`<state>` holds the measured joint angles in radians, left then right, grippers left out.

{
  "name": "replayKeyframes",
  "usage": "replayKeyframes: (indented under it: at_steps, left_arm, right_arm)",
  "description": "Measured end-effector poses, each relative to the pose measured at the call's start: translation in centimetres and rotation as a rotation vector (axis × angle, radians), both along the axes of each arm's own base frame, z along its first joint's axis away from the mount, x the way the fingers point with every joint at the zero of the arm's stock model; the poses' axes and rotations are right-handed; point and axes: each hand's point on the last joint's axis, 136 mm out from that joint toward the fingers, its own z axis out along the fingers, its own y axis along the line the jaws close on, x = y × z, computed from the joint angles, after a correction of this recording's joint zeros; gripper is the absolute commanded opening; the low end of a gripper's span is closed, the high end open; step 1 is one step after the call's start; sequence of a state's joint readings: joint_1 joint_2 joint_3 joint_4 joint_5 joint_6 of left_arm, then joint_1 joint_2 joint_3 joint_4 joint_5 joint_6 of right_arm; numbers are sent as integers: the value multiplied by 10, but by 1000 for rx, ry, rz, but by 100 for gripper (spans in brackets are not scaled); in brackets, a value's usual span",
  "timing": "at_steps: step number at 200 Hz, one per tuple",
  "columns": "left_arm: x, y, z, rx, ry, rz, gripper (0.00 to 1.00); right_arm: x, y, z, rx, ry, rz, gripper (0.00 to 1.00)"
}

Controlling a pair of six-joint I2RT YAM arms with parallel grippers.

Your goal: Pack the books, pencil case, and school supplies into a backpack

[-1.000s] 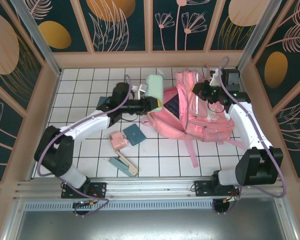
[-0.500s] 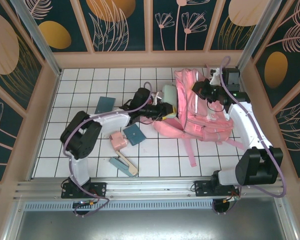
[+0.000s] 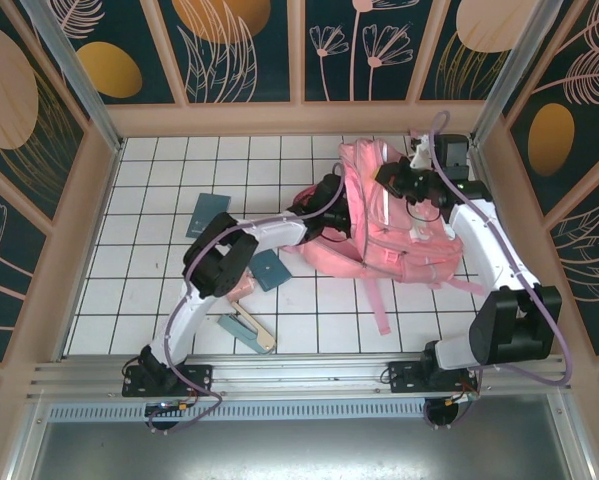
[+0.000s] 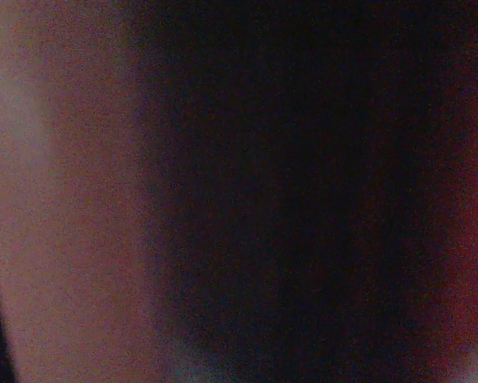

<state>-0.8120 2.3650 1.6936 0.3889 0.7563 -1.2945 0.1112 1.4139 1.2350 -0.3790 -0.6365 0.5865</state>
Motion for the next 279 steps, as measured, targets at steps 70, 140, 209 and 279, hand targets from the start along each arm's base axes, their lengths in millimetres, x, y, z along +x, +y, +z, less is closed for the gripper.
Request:
replayKeyframes:
  at_steps: [70, 140, 209, 279]
  left_arm:
    - [2, -45, -1, -107, 58, -49, 51]
    - [4, -51, 4, -185, 78, -49, 57]
    - [7, -61, 8, -234, 72, -88, 79]
    - [8, -59, 14, -194, 21, -65, 97]
  right_arm:
    - [9, -1, 3, 17, -1, -23, 0]
    - [14, -1, 6, 42, 2, -41, 0]
    - [16, 0, 9, 58, 1, -51, 0]
    - [14, -1, 17, 59, -27, -49, 0]
